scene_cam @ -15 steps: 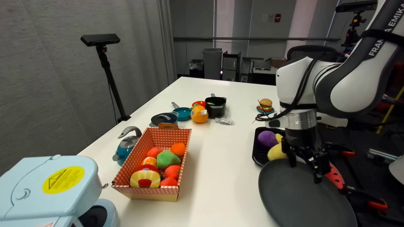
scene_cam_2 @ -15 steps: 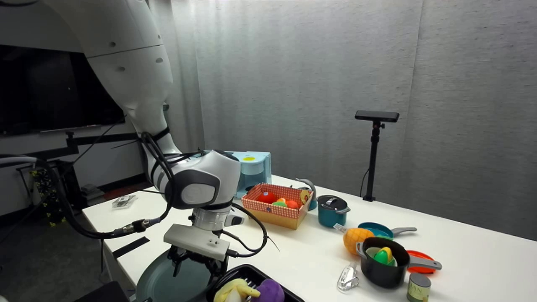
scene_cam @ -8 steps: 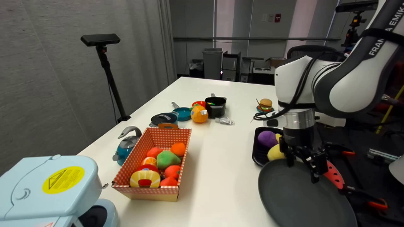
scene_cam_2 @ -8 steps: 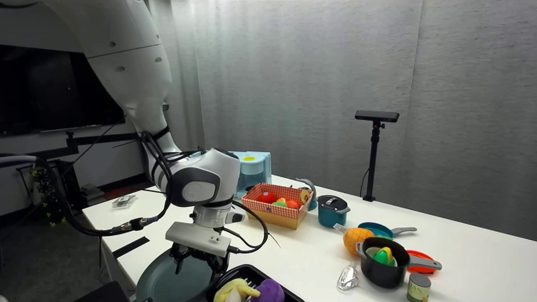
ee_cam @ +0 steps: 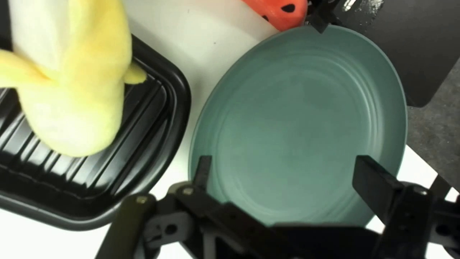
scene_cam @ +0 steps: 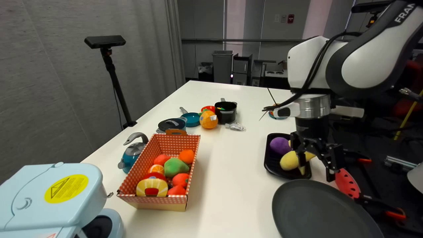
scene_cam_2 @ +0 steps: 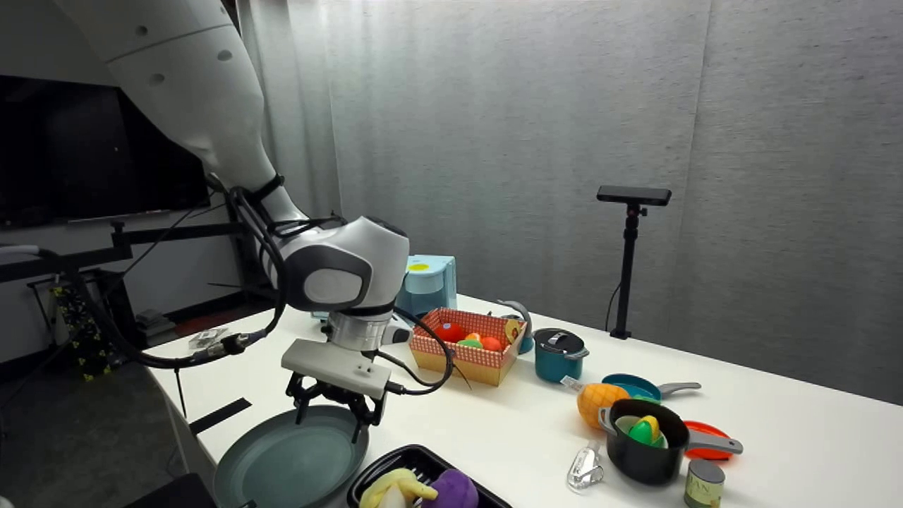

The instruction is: Move the grey plate to the edge of the table

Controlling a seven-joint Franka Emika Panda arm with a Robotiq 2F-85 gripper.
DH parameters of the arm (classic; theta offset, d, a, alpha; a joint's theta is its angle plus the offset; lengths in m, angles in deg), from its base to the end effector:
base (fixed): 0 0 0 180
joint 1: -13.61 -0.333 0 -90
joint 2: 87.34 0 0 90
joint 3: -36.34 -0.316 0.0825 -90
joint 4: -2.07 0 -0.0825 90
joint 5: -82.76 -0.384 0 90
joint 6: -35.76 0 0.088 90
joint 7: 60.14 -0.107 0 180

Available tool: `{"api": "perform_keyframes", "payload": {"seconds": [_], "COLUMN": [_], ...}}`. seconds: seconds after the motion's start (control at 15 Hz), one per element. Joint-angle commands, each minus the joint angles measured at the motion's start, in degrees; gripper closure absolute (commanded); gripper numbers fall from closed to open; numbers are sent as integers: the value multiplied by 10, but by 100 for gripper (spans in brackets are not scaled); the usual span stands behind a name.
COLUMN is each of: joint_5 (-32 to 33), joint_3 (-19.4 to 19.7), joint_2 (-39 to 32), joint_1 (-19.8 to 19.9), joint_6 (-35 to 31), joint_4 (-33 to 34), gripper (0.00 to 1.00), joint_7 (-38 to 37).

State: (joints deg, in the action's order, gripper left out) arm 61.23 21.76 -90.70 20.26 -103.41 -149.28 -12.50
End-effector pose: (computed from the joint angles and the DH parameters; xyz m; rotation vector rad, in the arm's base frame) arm 0.3919 0.0576 0.2059 -2.6839 -0.9081 0.2532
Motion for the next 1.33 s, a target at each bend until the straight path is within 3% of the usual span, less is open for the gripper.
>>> {"api": "perform_keyframes", "payload": {"seconds": [0.0, 0.27, 0.33, 0.47, 1.27], "joint_5": [-35, -23, -12, -11, -11], "joint_3": [41, 84, 85, 96, 97], "joint_2": [72, 115, 80, 97, 101], "joint_1": [-37, -61, -69, -74, -76], "joint_6": [71, 131, 96, 113, 115], "joint_4": [0, 10, 12, 13, 12], "gripper": [0, 0, 0, 0, 0], "joint_7": [31, 28, 12, 13, 13]}}
